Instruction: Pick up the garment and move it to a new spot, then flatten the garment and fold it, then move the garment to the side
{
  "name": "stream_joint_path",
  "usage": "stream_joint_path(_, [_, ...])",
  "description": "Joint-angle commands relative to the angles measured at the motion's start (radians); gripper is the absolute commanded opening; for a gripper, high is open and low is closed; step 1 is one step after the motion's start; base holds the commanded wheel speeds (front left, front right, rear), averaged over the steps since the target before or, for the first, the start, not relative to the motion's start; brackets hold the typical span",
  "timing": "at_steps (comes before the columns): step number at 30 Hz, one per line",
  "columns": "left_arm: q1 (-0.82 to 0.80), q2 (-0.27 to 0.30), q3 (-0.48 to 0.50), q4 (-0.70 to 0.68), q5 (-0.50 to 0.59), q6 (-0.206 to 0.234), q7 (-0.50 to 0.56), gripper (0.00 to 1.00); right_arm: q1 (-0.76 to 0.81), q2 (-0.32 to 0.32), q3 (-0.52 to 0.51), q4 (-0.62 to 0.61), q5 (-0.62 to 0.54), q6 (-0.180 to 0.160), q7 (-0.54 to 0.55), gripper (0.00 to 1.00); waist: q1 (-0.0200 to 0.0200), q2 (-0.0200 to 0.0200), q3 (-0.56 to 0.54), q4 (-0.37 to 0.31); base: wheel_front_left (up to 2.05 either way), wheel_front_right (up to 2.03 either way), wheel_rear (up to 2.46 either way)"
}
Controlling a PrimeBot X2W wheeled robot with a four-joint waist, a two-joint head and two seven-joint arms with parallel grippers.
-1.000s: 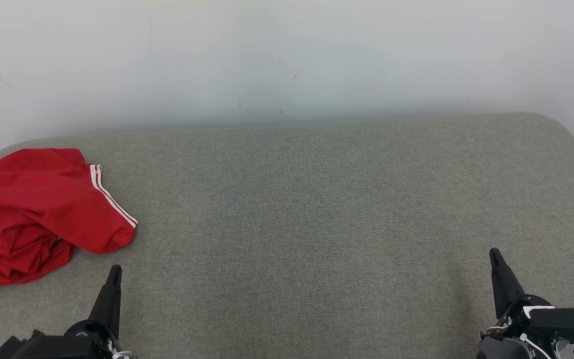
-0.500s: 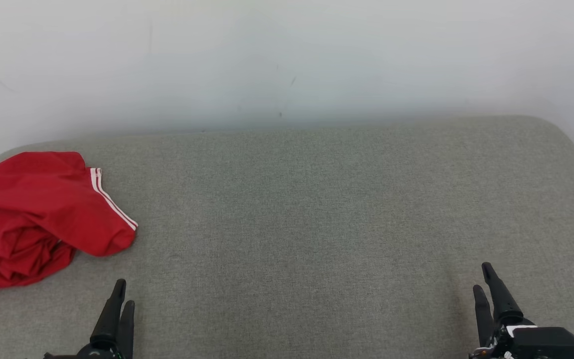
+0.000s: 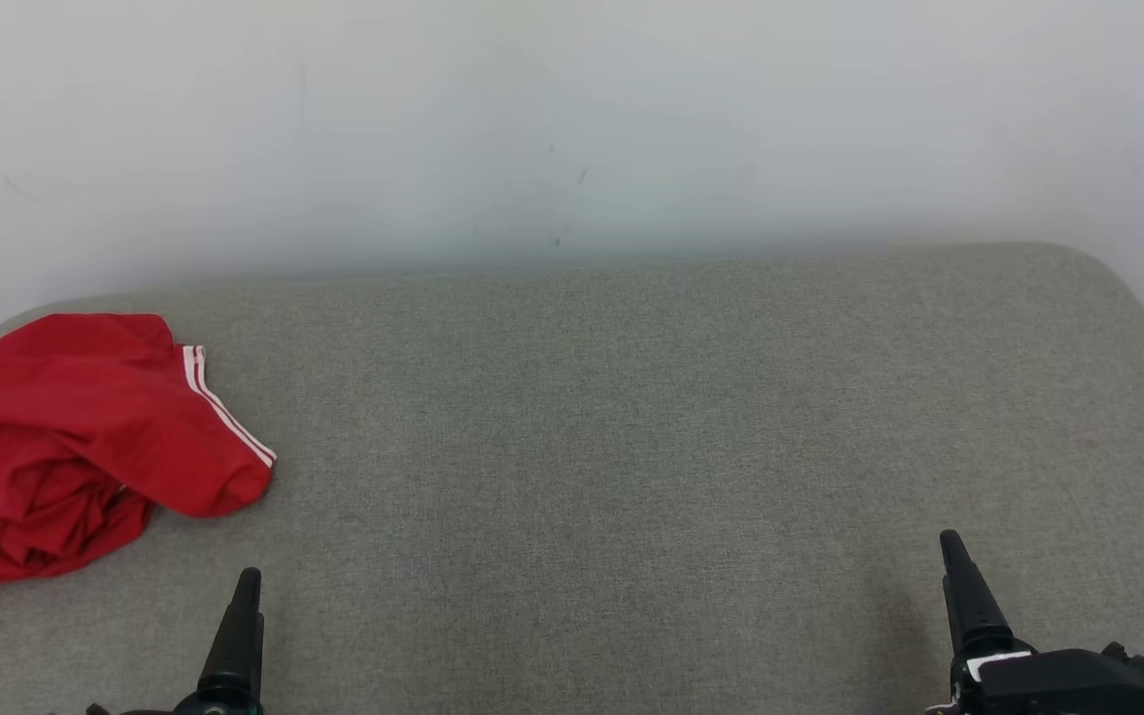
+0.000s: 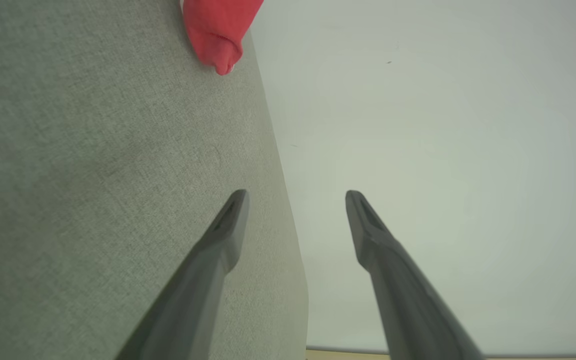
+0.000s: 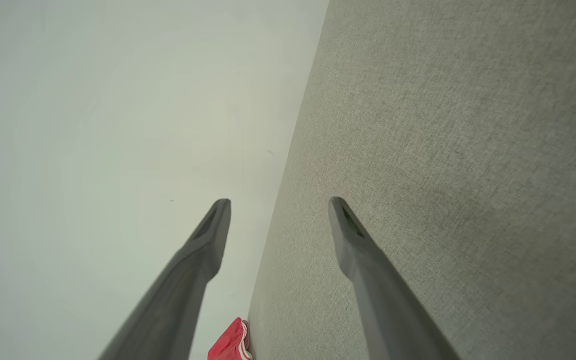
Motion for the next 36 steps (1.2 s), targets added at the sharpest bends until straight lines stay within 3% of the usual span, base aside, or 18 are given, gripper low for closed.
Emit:
stream_joint_path(1, [-0.001,0.006,-0.003,-0.022,0.035,0.005,-0.011,1.00,-0.021,-0.003,0.005,-0.011,-0.043,0.000,-0.011,1.00,0.0000,0.0000,-0.001,0.000,0.00,0.00,0.00])
stream_joint_path(16, [0.023,0.008,-0.033,-0.054,0.295,0.037,-0.068,1.00,-0.023,-0.004,0.031,-0.002,-0.387,-0.001,-0.066,1.00,0.0000,0.0000,-0.018,-0.003,0.00,0.00,0.00])
stream_joint_path(36, [0.043,0.010,-0.077,-0.060,0.621,0.063,-0.129,1.00,-0.017,-0.005,0.077,-0.010,-0.670,-0.001,-0.093,1.00,0.0000,0.0000,-0.041,-0.007,0.00,0.00,0.00])
